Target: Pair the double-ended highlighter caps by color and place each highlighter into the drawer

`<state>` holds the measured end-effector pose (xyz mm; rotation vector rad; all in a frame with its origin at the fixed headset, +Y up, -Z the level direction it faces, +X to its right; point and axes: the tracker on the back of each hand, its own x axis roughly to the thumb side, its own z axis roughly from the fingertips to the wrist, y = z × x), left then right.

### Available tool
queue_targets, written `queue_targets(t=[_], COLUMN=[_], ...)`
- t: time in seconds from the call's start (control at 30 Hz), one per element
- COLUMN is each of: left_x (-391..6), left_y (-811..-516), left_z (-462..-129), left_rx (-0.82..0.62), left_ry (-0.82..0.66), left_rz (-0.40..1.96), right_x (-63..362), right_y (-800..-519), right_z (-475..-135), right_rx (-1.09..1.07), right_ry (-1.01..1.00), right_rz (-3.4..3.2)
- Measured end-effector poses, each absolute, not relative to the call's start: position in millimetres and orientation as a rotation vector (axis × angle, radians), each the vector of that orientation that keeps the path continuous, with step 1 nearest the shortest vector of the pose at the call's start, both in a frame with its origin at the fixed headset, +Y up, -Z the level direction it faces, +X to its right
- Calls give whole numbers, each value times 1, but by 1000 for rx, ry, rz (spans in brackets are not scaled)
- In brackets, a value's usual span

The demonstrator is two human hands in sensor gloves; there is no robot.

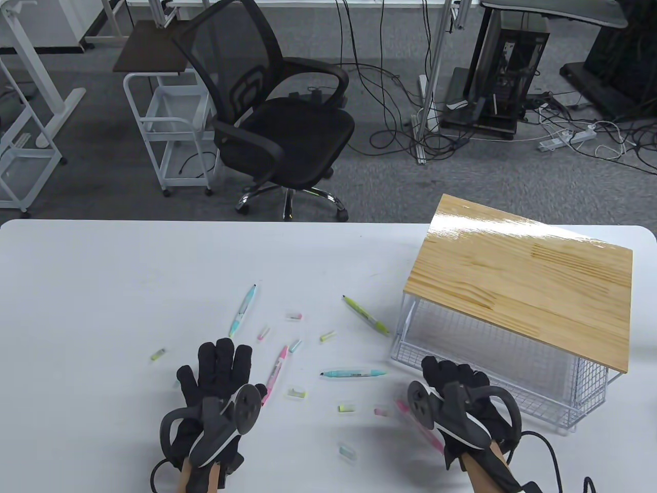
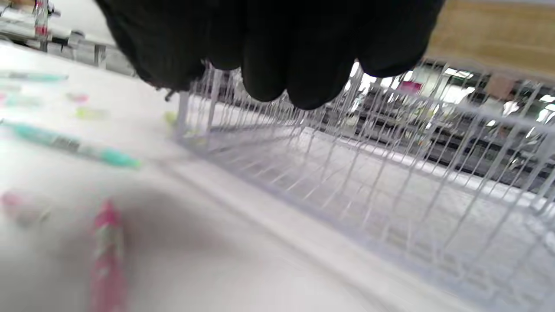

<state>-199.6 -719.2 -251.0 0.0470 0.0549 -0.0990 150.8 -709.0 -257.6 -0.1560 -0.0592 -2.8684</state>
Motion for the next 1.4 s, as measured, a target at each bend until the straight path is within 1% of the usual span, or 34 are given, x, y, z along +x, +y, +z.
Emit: queue_targets(t=[0.17, 0.27, 0.4, 0.43, 0.5, 0.6, 0.83, 1.03, 1.27, 1.4], left_x=[-201, -203, -205, -205, -206, -206, -207, -209, -209, -209], left_y=[-719, -719, -719, -719, -719, -719, -719, -719, -719, -719], left_z=[-251, -251, -251, -251, -251, -251, -251, -251, -251, -251], left_rx=[47, 42, 37, 37, 35, 33, 21, 14, 14, 15], left_ry=[63, 70, 80, 82, 84, 85, 92, 102, 101, 99], left_rz=[-105, -106, -103, -103, -103, -106, -118, -116, -119, -122], right_x=[141, 138, 133, 132, 131, 128, 129, 131, 131, 133], right_y=[-737, -749, -761, -763, -765, -767, -768, -770, -769, -762], right_z=[-267, -272, -276, -276, -276, -275, -276, -275, -274, -274], right_rx=[-157, -154, -145, -142, -147, -150, -172, -215, -221, -212], right_ry=[-435, -553, -634, -642, -569, -546, -558, -520, -510, -475], right_rz=[-2904, -2906, -2860, -2851, -2831, -2796, -2827, -2856, -2842, -2886])
